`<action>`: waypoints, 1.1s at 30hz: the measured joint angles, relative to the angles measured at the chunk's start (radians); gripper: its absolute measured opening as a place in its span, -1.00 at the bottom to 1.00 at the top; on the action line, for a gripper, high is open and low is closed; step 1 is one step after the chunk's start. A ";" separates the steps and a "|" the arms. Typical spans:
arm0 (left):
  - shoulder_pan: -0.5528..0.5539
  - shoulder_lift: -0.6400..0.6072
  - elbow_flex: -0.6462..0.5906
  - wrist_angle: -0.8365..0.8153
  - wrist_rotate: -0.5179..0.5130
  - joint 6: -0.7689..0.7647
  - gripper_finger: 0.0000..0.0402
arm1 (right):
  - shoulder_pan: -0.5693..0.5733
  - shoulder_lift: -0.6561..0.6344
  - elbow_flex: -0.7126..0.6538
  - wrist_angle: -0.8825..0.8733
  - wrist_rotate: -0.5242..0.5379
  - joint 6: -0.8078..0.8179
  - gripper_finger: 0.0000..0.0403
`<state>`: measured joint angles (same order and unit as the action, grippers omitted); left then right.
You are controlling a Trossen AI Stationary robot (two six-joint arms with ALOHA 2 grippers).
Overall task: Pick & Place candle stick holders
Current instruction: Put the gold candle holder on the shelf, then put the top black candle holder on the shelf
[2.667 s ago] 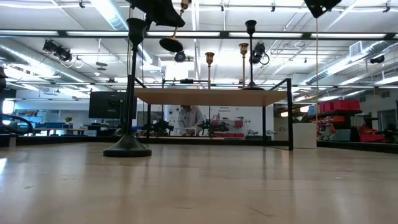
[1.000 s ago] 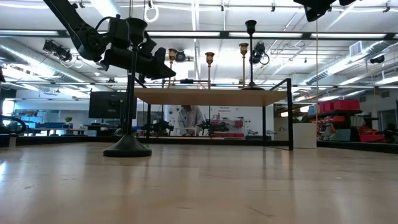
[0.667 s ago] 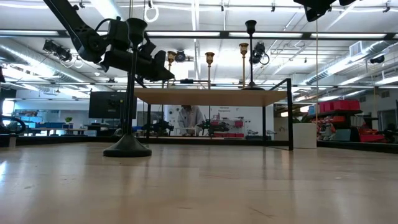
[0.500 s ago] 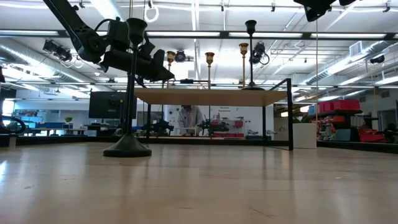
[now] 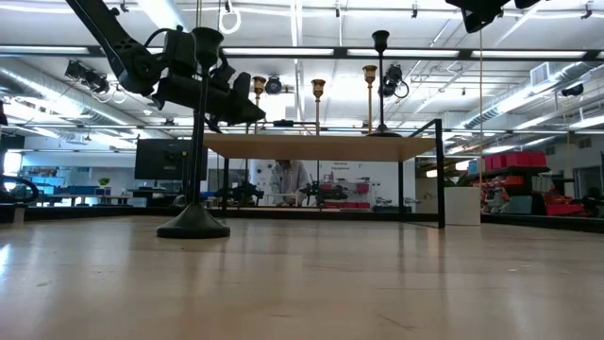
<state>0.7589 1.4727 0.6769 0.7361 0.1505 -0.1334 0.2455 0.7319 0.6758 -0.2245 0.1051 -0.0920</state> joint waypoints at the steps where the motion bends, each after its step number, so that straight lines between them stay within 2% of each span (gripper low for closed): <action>1: 0.000 0.000 0.000 0.000 -0.004 -0.005 -0.70 | 0.000 0.000 0.000 0.000 0.000 0.000 -0.33; 5: 0.000 0.000 0.000 0.015 -0.007 -0.004 -0.59 | 0.000 0.000 0.000 0.000 0.000 0.000 -0.33; 16: -0.001 -0.007 0.000 0.033 0.011 0.000 -0.07 | 0.000 0.000 0.000 -0.006 0.000 0.000 -0.33; 22: -0.001 -0.056 0.000 -0.006 0.039 0.036 0.08 | 0.000 0.000 0.000 -0.008 0.000 0.000 -0.33; 27: -0.001 -0.153 0.000 -0.151 0.072 0.055 0.09 | 0.000 0.000 0.000 -0.008 0.000 0.000 -0.33; 33: -0.015 -0.310 0.000 -0.416 0.059 0.102 0.10 | 0.000 0.000 0.000 -0.008 0.000 0.001 -0.33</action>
<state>0.7437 1.1625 0.6773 0.3196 0.2092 -0.0310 0.2455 0.7322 0.6758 -0.2325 0.1047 -0.0906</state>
